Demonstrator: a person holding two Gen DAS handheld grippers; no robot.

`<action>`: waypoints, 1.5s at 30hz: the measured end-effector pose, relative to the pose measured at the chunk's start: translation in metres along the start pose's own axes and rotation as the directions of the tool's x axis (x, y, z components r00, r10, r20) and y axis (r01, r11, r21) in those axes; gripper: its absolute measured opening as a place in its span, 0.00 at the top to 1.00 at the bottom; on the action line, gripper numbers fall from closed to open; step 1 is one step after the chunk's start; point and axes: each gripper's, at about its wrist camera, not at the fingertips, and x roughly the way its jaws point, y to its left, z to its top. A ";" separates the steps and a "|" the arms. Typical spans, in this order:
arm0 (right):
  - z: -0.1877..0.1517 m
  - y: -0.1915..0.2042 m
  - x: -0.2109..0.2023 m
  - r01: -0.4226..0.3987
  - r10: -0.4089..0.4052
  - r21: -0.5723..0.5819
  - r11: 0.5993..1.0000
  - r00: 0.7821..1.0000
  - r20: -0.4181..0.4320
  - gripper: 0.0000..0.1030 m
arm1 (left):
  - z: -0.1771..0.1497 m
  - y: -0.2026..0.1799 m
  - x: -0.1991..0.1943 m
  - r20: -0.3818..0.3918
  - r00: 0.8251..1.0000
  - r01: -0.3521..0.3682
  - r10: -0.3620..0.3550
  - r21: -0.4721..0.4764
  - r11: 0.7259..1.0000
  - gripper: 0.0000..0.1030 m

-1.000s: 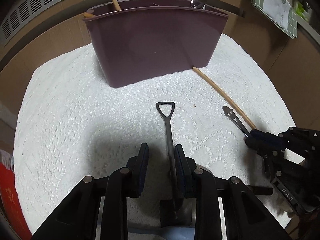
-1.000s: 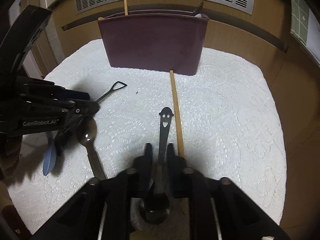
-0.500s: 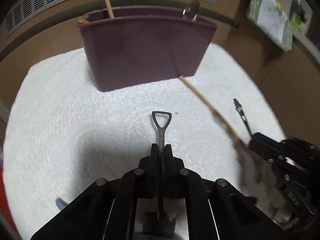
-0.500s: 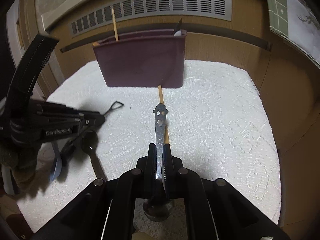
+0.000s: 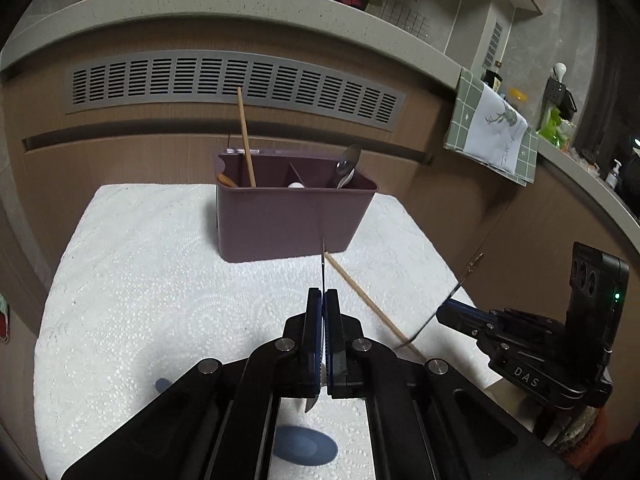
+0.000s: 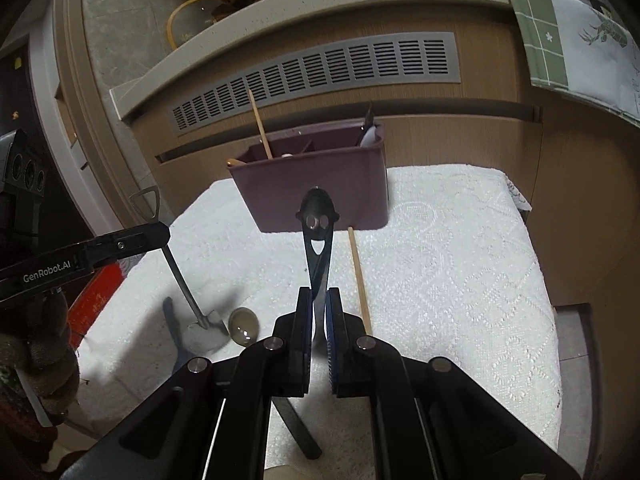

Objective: Organize utensils

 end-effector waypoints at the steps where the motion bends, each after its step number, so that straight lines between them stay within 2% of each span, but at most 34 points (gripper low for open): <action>1: 0.002 0.002 -0.002 0.004 -0.004 -0.009 1.000 1.000 0.006 0.99 | 0.002 -0.002 0.000 0.003 1.000 0.000 0.000 0.001 1.000 0.99; 9: 0.005 0.007 -0.004 0.018 -0.018 -0.052 0.999 1.000 0.003 0.98 | 0.002 -0.001 -0.009 0.024 1.000 0.002 -0.002 0.002 1.000 0.99; 12: -0.001 0.004 0.014 -0.029 0.023 -0.070 0.997 0.996 -0.091 0.94 | 0.004 0.000 -0.014 0.037 0.999 -0.002 0.002 -0.001 1.000 0.99; 14: -0.005 0.001 0.029 -0.021 0.013 -0.071 0.997 0.993 -0.115 0.84 | 0.005 0.003 -0.017 0.048 0.999 -0.015 0.015 0.003 1.000 0.99; 16: -0.006 -0.001 0.046 -0.036 0.021 -0.092 0.995 0.987 -0.159 0.84 | 0.007 0.006 -0.019 0.054 0.998 -0.027 0.027 0.001 1.000 0.99; 19: 0.001 0.003 0.065 -0.048 0.019 -0.156 0.987 0.983 -0.181 0.83 | 0.008 0.018 -0.019 0.052 0.998 -0.031 0.032 -0.025 0.999 0.99; 22: 0.010 0.015 0.089 -0.097 0.038 -0.262 0.960 0.975 -0.221 0.79 | 0.009 0.028 -0.018 0.046 0.999 -0.024 0.027 -0.051 0.998 0.99; 24: 0.017 0.022 0.109 -0.102 0.019 -0.328 0.939 0.969 -0.248 0.79 | 0.009 0.032 -0.019 0.050 0.998 -0.023 0.025 -0.055 0.998 0.99; 28: 0.024 0.029 0.147 -0.111 -0.008 -0.371 0.922 0.953 -0.304 0.79 | 0.009 0.042 -0.019 0.040 0.999 -0.008 0.011 -0.076 0.997 0.99; 29: 0.025 0.030 0.158 -0.099 -0.030 -0.377 0.921 0.947 -0.321 0.79 | 0.009 0.043 -0.019 0.037 0.999 -0.008 0.011 -0.078 0.997 0.99; 31: 0.029 0.028 0.166 -0.110 -0.012 -0.362 0.926 0.947 -0.320 0.79 | 0.008 0.047 -0.019 0.035 0.999 -0.005 0.008 -0.089 0.996 0.99; 33: 0.034 0.024 0.169 -0.104 -0.010 -0.315 0.943 0.940 -0.340 0.87 | 0.008 0.050 -0.019 0.036 0.999 -0.002 0.006 -0.099 0.995 0.99; 34: 0.035 0.023 0.168 -0.081 -0.027 -0.301 0.950 0.941 -0.338 0.93 | 0.008 0.051 -0.019 0.037 0.999 0.000 0.004 -0.105 0.994 0.99; 36: 0.034 0.022 0.161 -0.065 -0.034 -0.291 0.954 0.946 -0.323 0.93 | 0.008 0.051 -0.019 0.040 0.999 0.001 0.003 -0.107 0.994 0.99; 41: 0.032 0.013 0.102 -0.069 0.024 -0.221 0.973 0.980 -0.199 0.93 | 0.008 0.046 -0.019 0.045 0.999 0.003 0.002 -0.107 0.994 0.99; 45: 0.030 0.010 0.064 -0.053 0.029 -0.208 0.977 0.993 -0.114 0.94 | 0.009 0.039 -0.020 0.049 0.999 0.002 0.003 -0.097 0.995 0.99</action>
